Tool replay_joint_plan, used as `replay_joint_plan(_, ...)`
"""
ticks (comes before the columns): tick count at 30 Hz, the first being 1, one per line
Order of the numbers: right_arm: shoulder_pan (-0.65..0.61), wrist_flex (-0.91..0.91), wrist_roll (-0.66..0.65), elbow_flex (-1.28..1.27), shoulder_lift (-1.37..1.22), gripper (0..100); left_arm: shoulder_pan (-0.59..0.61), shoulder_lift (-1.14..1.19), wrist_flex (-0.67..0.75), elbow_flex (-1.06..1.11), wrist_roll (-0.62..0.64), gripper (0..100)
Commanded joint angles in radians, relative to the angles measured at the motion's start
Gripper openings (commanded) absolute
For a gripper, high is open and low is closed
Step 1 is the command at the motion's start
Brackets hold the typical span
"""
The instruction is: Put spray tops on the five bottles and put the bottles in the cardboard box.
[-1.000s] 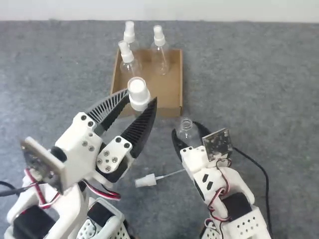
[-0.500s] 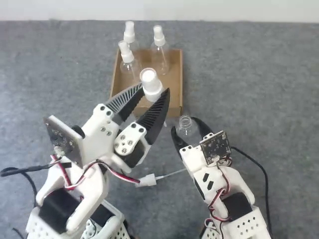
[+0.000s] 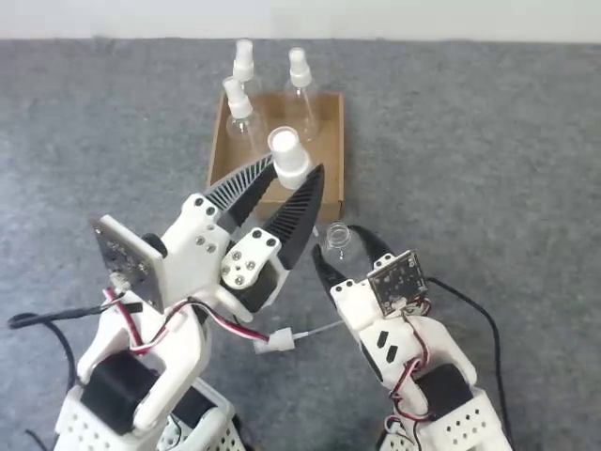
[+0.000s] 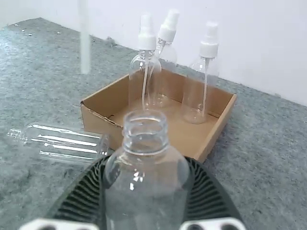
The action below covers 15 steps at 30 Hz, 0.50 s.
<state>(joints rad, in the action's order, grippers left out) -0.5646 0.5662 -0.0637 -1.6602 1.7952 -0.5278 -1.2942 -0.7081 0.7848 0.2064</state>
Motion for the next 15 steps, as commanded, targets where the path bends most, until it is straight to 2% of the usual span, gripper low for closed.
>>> replay_joint_plan(1,-0.041,-0.042,-0.015,-0.021,0.016,1.9,-0.014,-0.008,0.078,0.031,0.011,1)
replay_joint_plan(7,-0.038,-0.044,-0.015,-0.021,0.016,1.9,-0.109,-0.009,0.104,0.093,0.003,1)
replay_joint_plan(15,-0.036,-0.044,-0.015,-0.021,0.016,1.9,-0.112,-0.009,0.101,0.104,0.002,1)
